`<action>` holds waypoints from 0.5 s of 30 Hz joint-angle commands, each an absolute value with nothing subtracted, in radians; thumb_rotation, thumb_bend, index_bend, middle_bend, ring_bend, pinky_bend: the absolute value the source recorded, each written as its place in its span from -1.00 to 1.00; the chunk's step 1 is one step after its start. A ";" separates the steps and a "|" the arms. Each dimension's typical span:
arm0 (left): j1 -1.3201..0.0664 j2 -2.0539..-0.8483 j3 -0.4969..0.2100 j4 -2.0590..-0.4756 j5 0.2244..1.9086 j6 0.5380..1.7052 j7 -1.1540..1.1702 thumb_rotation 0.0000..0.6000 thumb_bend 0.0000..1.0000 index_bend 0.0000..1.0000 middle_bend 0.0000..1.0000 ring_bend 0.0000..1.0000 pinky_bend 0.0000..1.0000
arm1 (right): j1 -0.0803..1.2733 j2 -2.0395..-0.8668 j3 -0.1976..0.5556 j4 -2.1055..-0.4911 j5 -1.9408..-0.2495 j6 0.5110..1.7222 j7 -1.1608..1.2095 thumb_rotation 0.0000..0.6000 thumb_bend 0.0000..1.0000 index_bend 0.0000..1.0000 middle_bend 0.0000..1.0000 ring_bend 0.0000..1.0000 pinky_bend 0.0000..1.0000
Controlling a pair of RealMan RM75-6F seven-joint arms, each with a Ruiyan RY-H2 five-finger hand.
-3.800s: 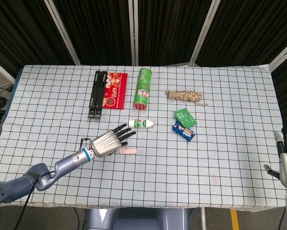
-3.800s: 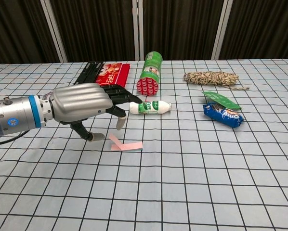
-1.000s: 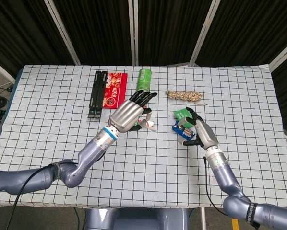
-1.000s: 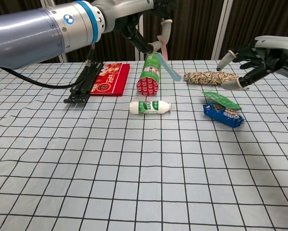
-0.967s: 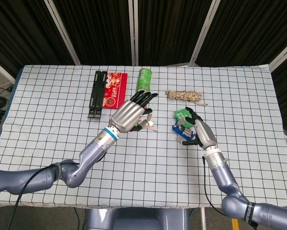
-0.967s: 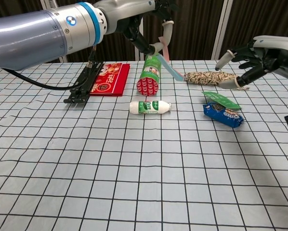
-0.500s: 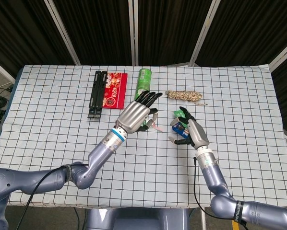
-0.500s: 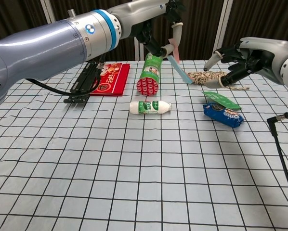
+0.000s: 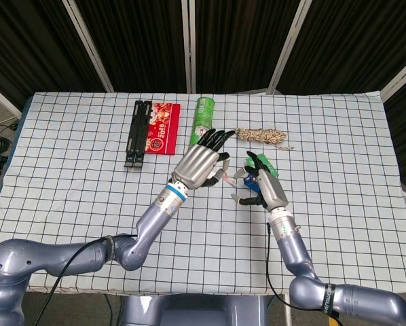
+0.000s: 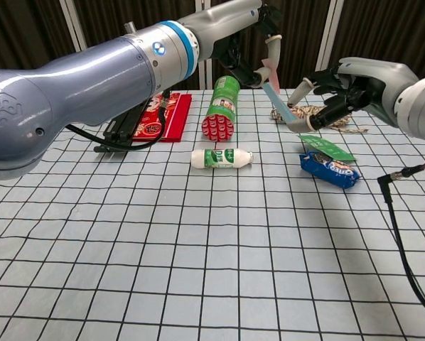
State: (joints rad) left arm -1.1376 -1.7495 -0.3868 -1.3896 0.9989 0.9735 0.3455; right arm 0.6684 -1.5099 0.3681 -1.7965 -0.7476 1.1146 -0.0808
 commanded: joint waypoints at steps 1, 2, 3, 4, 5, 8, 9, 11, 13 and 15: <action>-1.140 -1.753 -0.390 -1.388 0.997 0.975 0.344 1.00 0.14 0.73 -1.00 -1.00 -1.00 | 0.672 -1.516 0.369 -1.792 -0.743 1.114 -0.085 1.00 -0.72 -0.03 -1.00 -1.00 -1.00; -1.141 -1.755 -0.392 -1.387 0.996 0.976 0.343 1.00 0.14 0.73 -1.00 -1.00 -1.00 | 0.674 -1.519 0.370 -1.790 -0.740 1.113 -0.087 1.00 -0.70 -0.03 -1.00 -1.00 -1.00; -1.142 -1.757 -0.392 -1.386 0.996 0.977 0.343 1.00 0.14 0.73 -1.00 -1.00 -1.00 | 0.675 -1.521 0.371 -1.788 -0.739 1.114 -0.088 1.00 -0.69 -0.03 -1.00 -1.00 -1.00; -1.143 -1.759 -0.394 -1.385 0.996 0.979 0.343 1.00 0.14 0.73 -1.00 -1.00 -1.00 | 0.677 -1.524 0.372 -1.787 -0.736 1.114 -0.090 1.00 -0.68 -0.02 -1.00 -1.00 -1.00; -1.144 -1.762 -0.395 -1.383 0.996 0.982 0.343 1.00 0.14 0.73 -1.00 -1.00 -1.00 | 0.679 -1.527 0.374 -1.785 -0.734 1.115 -0.091 1.00 -0.68 -0.02 -1.00 -1.00 -1.00; -1.145 -1.772 -0.396 -1.377 0.991 0.986 0.342 1.00 0.14 0.73 -1.00 -1.00 -1.00 | 0.684 -1.534 0.377 -1.777 -0.730 1.117 -0.099 1.00 -0.68 -0.01 -1.00 -1.00 -1.00; -1.146 -1.774 -0.397 -1.376 0.989 0.985 0.342 1.00 0.14 0.73 -1.00 -1.00 -1.00 | 0.685 -1.535 0.377 -1.776 -0.728 1.117 -0.101 1.00 -0.66 0.00 -1.00 -1.00 -1.00; -1.148 -1.779 -0.401 -1.374 0.981 0.984 0.340 1.00 0.14 0.73 -1.00 -1.00 -1.00 | 0.688 -1.539 0.379 -1.773 -0.724 1.117 -0.104 1.00 -0.61 0.02 -1.00 -1.00 -1.00; -1.150 -1.783 -0.403 -1.372 0.979 0.986 0.341 1.00 0.14 0.73 -1.00 -1.00 -1.00 | 0.689 -1.540 0.381 -1.770 -0.722 1.116 -0.106 1.00 -0.56 0.05 -1.00 -1.00 -1.00; -1.152 -1.786 -0.403 -1.370 0.980 0.987 0.342 1.00 0.14 0.73 -1.00 -1.00 -1.00 | 0.690 -1.542 0.380 -1.767 -0.720 1.116 -0.108 1.00 -0.53 0.08 -1.00 -1.00 -1.00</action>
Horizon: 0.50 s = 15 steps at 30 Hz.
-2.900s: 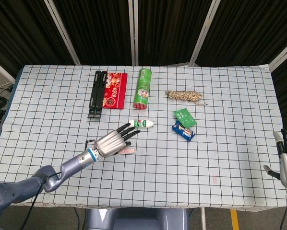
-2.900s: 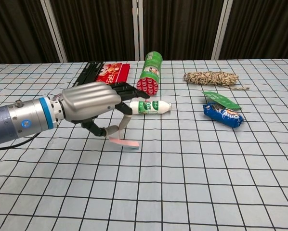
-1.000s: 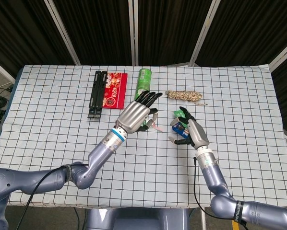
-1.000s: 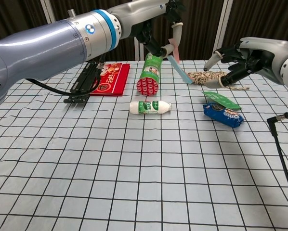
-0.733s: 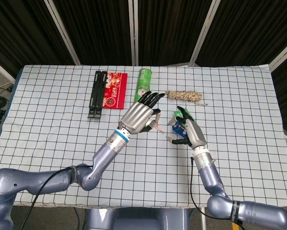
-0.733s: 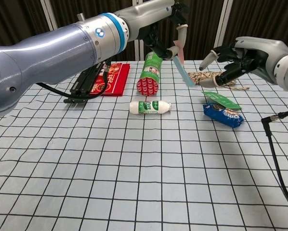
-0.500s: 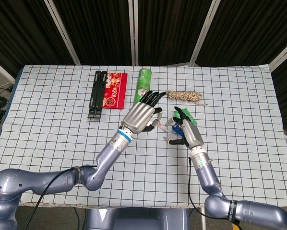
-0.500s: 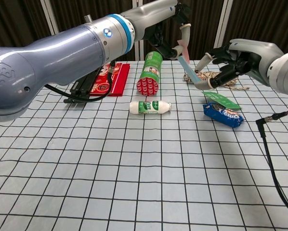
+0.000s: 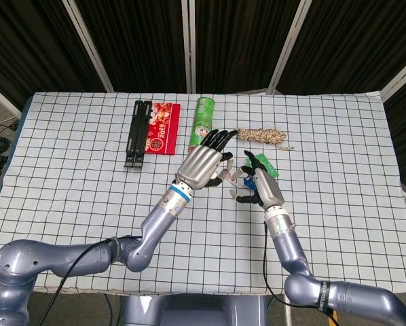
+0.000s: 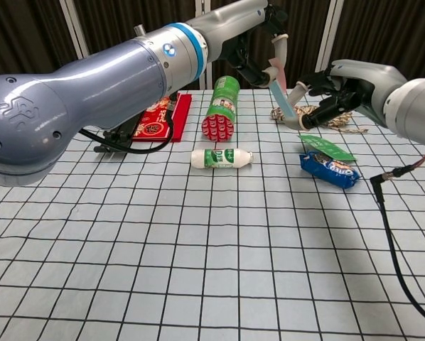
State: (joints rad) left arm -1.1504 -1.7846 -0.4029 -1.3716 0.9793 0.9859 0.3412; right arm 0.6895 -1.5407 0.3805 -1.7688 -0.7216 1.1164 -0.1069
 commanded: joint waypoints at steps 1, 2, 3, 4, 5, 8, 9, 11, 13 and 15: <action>-1.152 -1.787 -0.402 -1.369 0.981 0.987 0.343 1.00 0.14 0.73 -1.00 -1.00 -1.00 | 0.690 -1.543 0.381 -1.766 -0.719 1.116 -0.108 1.00 -0.52 0.10 -1.00 -1.00 -1.00; -1.152 -1.788 -0.401 -1.368 0.981 0.988 0.344 1.00 0.14 0.73 -1.00 -1.00 -1.00 | 0.690 -1.543 0.381 -1.766 -0.718 1.114 -0.107 1.00 -0.51 0.12 -1.00 -1.00 -1.00; -1.152 -1.790 -0.401 -1.367 0.981 0.988 0.343 1.00 0.14 0.73 -1.00 -1.00 -1.00 | 0.690 -1.543 0.380 -1.765 -0.717 1.113 -0.107 1.00 -0.49 0.12 -1.00 -1.00 -1.00; -1.152 -1.792 -0.402 -1.365 0.981 0.988 0.341 1.00 0.14 0.73 -1.00 -1.00 -1.00 | 0.689 -1.544 0.380 -1.764 -0.717 1.112 -0.108 1.00 -0.47 0.13 -1.00 -1.00 -1.00; -1.153 -1.793 -0.400 -1.363 0.983 0.988 0.342 1.00 0.14 0.73 -1.00 -1.00 -1.00 | 0.689 -1.544 0.379 -1.765 -0.718 1.112 -0.108 1.00 -0.45 0.13 -1.00 -1.00 -1.00; -1.151 -1.794 -0.398 -1.358 0.984 0.988 0.337 1.00 0.14 0.73 -1.00 -1.00 -1.00 | 0.688 -1.541 0.378 -1.765 -0.720 1.108 -0.108 1.00 -0.42 0.14 -1.00 -1.00 -1.00; -1.150 -1.795 -0.398 -1.357 0.985 0.988 0.336 1.00 0.14 0.73 -1.00 -1.00 -1.00 | 0.688 -1.541 0.378 -1.765 -0.720 1.107 -0.108 1.00 -0.41 0.14 -1.00 -1.00 -1.00; -1.149 -1.796 -0.398 -1.356 0.986 0.988 0.330 1.00 0.14 0.73 -1.00 -1.00 -1.00 | 0.688 -1.541 0.377 -1.763 -0.719 1.105 -0.109 1.00 -0.38 0.17 -1.00 -1.00 -1.00; -1.149 -1.798 -0.398 -1.355 0.987 0.988 0.327 1.00 0.14 0.73 -1.00 -1.00 -1.00 | 0.688 -1.542 0.376 -1.761 -0.718 1.103 -0.109 1.00 -0.32 0.20 -1.00 -1.00 -1.00; -1.149 -1.799 -0.399 -1.355 0.987 0.987 0.325 1.00 0.14 0.73 -1.00 -1.00 -1.00 | 0.688 -1.542 0.376 -1.761 -0.717 1.101 -0.108 1.00 -0.24 0.23 -1.00 -1.00 -1.00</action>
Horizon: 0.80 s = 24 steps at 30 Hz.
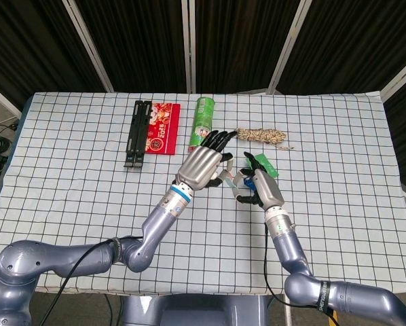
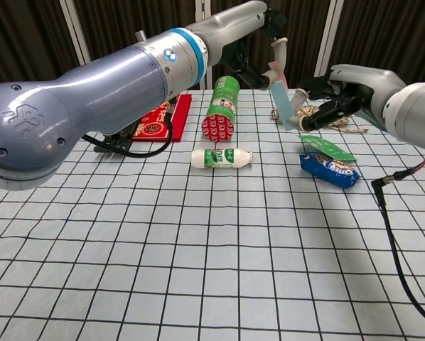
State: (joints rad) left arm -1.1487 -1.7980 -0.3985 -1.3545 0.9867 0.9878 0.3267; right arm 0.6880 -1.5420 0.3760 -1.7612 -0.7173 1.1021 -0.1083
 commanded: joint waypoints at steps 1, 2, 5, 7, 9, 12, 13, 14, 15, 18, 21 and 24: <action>-1.149 -1.799 -0.399 -1.355 0.986 0.987 0.325 1.00 0.14 0.73 -1.00 -1.00 -1.00 | 0.688 -1.542 0.375 -1.760 -0.717 1.100 -0.108 1.00 -0.21 0.25 -1.00 -1.00 -1.00; -1.149 -1.800 -0.399 -1.355 0.986 0.987 0.325 1.00 0.14 0.73 -1.00 -1.00 -1.00 | 0.688 -1.542 0.374 -1.760 -0.718 1.099 -0.108 1.00 -0.18 0.28 -1.00 -1.00 -1.00; -1.149 -1.802 -0.400 -1.355 0.985 0.987 0.325 1.00 0.14 0.73 -1.00 -1.00 -1.00 | 0.688 -1.543 0.374 -1.760 -0.718 1.099 -0.110 1.00 -0.13 0.36 -1.00 -1.00 -1.00; -1.149 -1.803 -0.401 -1.355 0.983 0.986 0.324 1.00 0.14 0.73 -1.00 -1.00 -1.00 | 0.688 -1.542 0.374 -1.759 -0.719 1.100 -0.110 1.00 -0.10 0.39 -1.00 -1.00 -1.00; -1.150 -1.804 -0.402 -1.355 0.983 0.987 0.326 1.00 0.14 0.73 -1.00 -1.00 -1.00 | 0.687 -1.543 0.374 -1.757 -0.720 1.100 -0.110 1.00 -0.10 0.43 -1.00 -1.00 -1.00; -1.150 -1.803 -0.407 -1.359 0.983 0.990 0.323 1.00 0.14 0.73 -1.00 -1.00 -1.00 | 0.686 -1.543 0.367 -1.749 -0.721 1.101 -0.117 1.00 -0.10 0.45 -0.98 -1.00 -1.00; -1.149 -1.801 -0.409 -1.362 0.984 0.992 0.323 1.00 0.14 0.73 -1.00 -1.00 -1.00 | 0.685 -1.543 0.362 -1.744 -0.721 1.100 -0.121 1.00 -0.10 0.45 -0.98 -1.00 -1.00; -1.149 -1.798 -0.413 -1.366 0.985 0.995 0.322 1.00 0.14 0.73 -1.00 -1.00 -1.00 | 0.684 -1.544 0.357 -1.738 -0.719 1.100 -0.125 1.00 -0.10 0.45 -0.97 -1.00 -1.00; -1.148 -1.795 -0.416 -1.371 0.985 0.998 0.321 1.00 0.14 0.73 -1.00 -1.00 -1.00 | 0.683 -1.545 0.354 -1.732 -0.719 1.099 -0.127 1.00 -0.10 0.45 -0.97 -1.00 -1.00; -1.144 -1.777 -0.434 -1.397 0.984 1.011 0.317 1.00 0.14 0.73 -1.00 -1.00 -1.00 | 0.676 -1.549 0.336 -1.706 -0.712 1.090 -0.128 1.00 -0.10 0.46 -0.97 -1.00 -1.00; -1.139 -1.755 -0.448 -1.420 0.985 1.024 0.319 1.00 0.14 0.73 -1.00 -1.00 -1.00 | 0.666 -1.554 0.318 -1.684 -0.719 1.091 -0.130 1.00 -0.10 0.46 -0.96 -1.00 -1.00; -1.133 -1.735 -0.459 -1.441 0.981 1.032 0.319 1.00 0.14 0.73 -1.00 -1.00 -1.00 | 0.657 -1.559 0.306 -1.673 -0.730 1.094 -0.128 1.00 -0.10 0.46 -0.96 -1.00 -1.00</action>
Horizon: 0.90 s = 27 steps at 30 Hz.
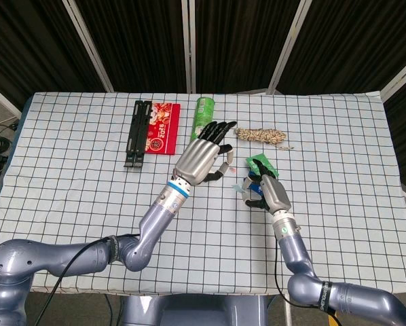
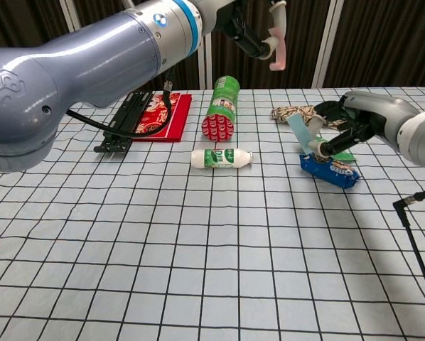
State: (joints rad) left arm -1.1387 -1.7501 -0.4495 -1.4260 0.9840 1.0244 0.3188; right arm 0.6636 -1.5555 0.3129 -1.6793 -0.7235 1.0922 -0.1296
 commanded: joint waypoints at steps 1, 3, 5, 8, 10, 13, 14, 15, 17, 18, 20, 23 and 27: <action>-1.130 -1.727 -0.461 -1.450 0.979 1.035 0.320 1.00 0.14 0.73 -1.00 -1.00 -1.00 | 0.653 -1.561 0.304 -1.671 -0.732 1.095 -0.125 1.00 -0.10 0.46 -0.96 -1.00 -1.00; -1.121 -1.710 -0.464 -1.466 0.974 1.041 0.321 1.00 0.14 0.73 -1.00 -1.00 -1.00 | 0.648 -1.562 0.301 -1.669 -0.736 1.096 -0.122 1.00 -0.10 0.46 -0.96 -1.00 -1.00; -1.111 -1.694 -0.462 -1.484 0.971 1.045 0.320 1.00 0.14 0.73 -1.00 -1.00 -1.00 | 0.643 -1.562 0.299 -1.670 -0.743 1.099 -0.122 1.00 -0.10 0.46 -0.96 -1.00 -1.00; -1.061 -1.639 -0.425 -1.543 0.957 1.041 0.315 1.00 0.14 0.73 -1.00 -1.00 -1.00 | 0.636 -1.551 0.280 -1.678 -0.770 1.112 -0.145 1.00 -0.11 0.39 -0.96 -1.00 -1.00; -1.033 -1.599 -0.400 -1.581 0.942 1.033 0.321 1.00 0.14 0.73 -1.00 -1.00 -1.00 | 0.634 -1.530 0.254 -1.686 -0.792 1.094 -0.169 1.00 -0.22 -0.01 -0.98 -1.00 -1.00; -1.011 -1.554 -0.371 -1.612 0.931 1.013 0.331 1.00 -0.13 0.38 -1.00 -1.00 -1.00 | 0.634 -1.501 0.232 -1.698 -0.796 1.069 -0.198 1.00 -0.78 -0.91 -1.00 -1.00 -1.00; -1.000 -1.532 -0.357 -1.627 0.916 1.000 0.334 1.00 -0.30 0.15 -1.00 -1.00 -1.00 | 0.632 -1.494 0.228 -1.702 -0.805 1.067 -0.198 1.00 -0.94 -1.00 -1.00 -1.00 -1.00; -0.987 -1.508 -0.346 -1.645 0.898 0.986 0.331 1.00 -0.64 -0.36 -1.00 -1.00 -1.00 | 0.628 -1.488 0.224 -1.703 -0.819 1.071 -0.199 1.00 -1.00 -1.00 -1.00 -1.00 -1.00; -0.977 -1.479 -0.338 -1.663 0.885 0.974 0.329 1.00 -0.99 -0.95 -1.00 -1.00 -1.00 | 0.622 -1.481 0.221 -1.706 -0.836 1.077 -0.198 1.00 -1.00 -1.00 -1.00 -1.00 -1.00; -0.970 -1.464 -0.334 -1.670 0.880 0.973 0.327 1.00 -1.00 -1.00 -1.00 -1.00 -1.00 | 0.618 -1.476 0.220 -1.709 -0.844 1.082 -0.198 1.00 -1.00 -1.00 -1.00 -1.00 -1.00; -0.962 -1.448 -0.330 -1.678 0.882 0.975 0.321 1.00 -1.00 -1.00 -1.00 -1.00 -1.00 | 0.614 -1.467 0.218 -1.716 -0.856 1.087 -0.200 1.00 -1.00 -1.00 -1.00 -1.00 -1.00; -0.941 -1.418 -0.323 -1.699 0.899 0.993 0.310 1.00 -1.00 -1.00 -1.00 -1.00 -1.00 | 0.603 -1.443 0.211 -1.727 -0.904 1.114 -0.210 1.00 -1.00 -1.00 -1.00 -1.00 -1.00; -0.894 -1.359 -0.308 -1.737 0.944 1.037 0.290 1.00 -1.00 -1.00 -1.00 -1.00 -1.00 | 0.570 -1.391 0.183 -1.714 -1.029 1.160 -0.195 1.00 -1.00 -1.00 -1.00 -1.00 -1.00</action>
